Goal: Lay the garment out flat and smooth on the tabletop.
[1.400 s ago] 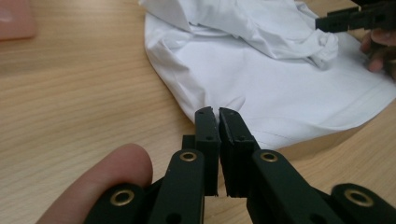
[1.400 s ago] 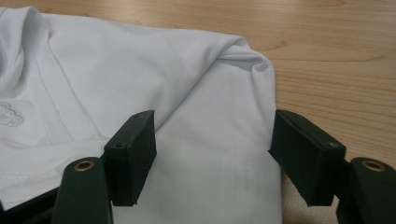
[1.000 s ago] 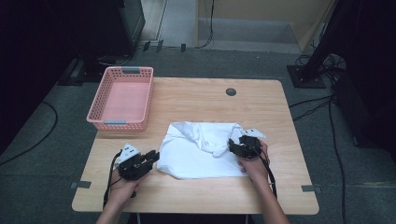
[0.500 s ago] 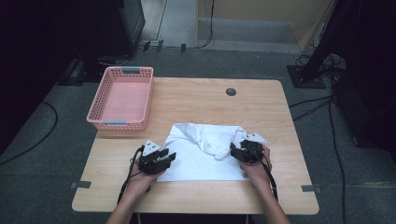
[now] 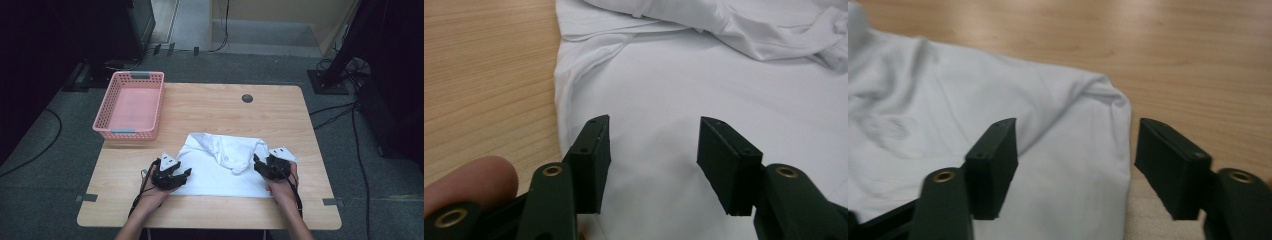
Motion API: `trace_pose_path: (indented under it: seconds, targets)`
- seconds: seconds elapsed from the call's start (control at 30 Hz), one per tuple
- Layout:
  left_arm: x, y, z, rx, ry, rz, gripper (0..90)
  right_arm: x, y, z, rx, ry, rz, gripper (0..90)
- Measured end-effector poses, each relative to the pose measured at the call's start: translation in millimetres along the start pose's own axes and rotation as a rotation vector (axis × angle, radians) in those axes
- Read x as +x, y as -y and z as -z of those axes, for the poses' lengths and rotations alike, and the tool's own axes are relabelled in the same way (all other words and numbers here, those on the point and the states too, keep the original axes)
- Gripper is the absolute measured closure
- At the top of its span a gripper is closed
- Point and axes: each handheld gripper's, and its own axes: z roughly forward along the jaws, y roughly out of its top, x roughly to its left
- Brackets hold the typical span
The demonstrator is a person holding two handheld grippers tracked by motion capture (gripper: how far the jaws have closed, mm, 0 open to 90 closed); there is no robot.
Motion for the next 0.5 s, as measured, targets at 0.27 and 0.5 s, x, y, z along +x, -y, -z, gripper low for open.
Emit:
trace_pose_path:
  seconds: [0.27, 0.5]
  targets:
    - [-7.9, -0.7, -3.4, 0.031, -0.068, -0.058, 30.0, 26.1, -0.8, 14.3, 0.025, -0.271, 0.134, 47.6]
    - [-7.4, -0.7, -3.2, 0.029, -0.064, -0.055, 29.7, 51.3, 11.9, -2.7, 0.118, -0.259, 0.293, 45.6]
